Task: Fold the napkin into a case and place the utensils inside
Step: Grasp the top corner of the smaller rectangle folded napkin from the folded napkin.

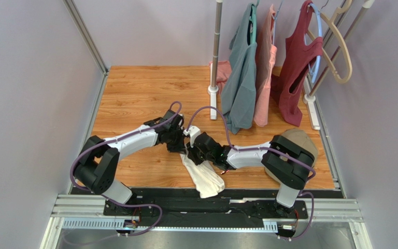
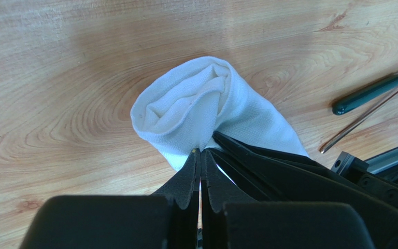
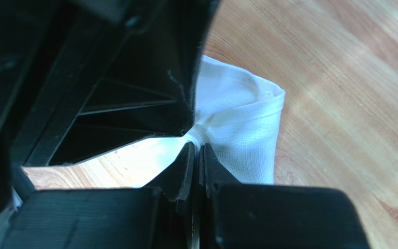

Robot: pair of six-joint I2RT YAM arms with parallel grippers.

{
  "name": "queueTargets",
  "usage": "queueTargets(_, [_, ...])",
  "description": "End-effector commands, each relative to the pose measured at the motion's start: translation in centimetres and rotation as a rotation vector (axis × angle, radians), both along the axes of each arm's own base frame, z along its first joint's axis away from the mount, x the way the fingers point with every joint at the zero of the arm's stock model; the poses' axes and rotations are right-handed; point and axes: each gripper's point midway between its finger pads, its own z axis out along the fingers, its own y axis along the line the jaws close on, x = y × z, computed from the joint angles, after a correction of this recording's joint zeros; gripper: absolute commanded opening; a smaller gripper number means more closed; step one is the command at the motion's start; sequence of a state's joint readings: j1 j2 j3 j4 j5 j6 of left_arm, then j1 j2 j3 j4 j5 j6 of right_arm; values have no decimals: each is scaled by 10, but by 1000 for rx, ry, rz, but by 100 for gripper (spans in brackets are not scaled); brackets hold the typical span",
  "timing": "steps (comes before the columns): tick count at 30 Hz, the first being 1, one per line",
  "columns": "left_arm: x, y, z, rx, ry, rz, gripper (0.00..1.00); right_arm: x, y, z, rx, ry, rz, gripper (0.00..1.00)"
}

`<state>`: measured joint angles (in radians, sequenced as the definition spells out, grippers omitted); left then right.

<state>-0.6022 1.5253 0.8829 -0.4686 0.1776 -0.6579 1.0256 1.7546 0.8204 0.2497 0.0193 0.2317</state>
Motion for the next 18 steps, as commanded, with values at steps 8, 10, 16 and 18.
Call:
queueTargets(8, [7,-11,25,-87,-69,23,0,26,12,44,188,54,-158,0])
queueTargets(10, [5,-11,25,-96,-71,27,0,28,13,46,206,66,-177,0])
queueTargets(16, [5,-10,23,-87,-68,27,0,35,5,57,244,84,-215,0])
queueTargets(18, [6,-8,21,-73,-72,31,0,33,3,64,264,71,-208,0])
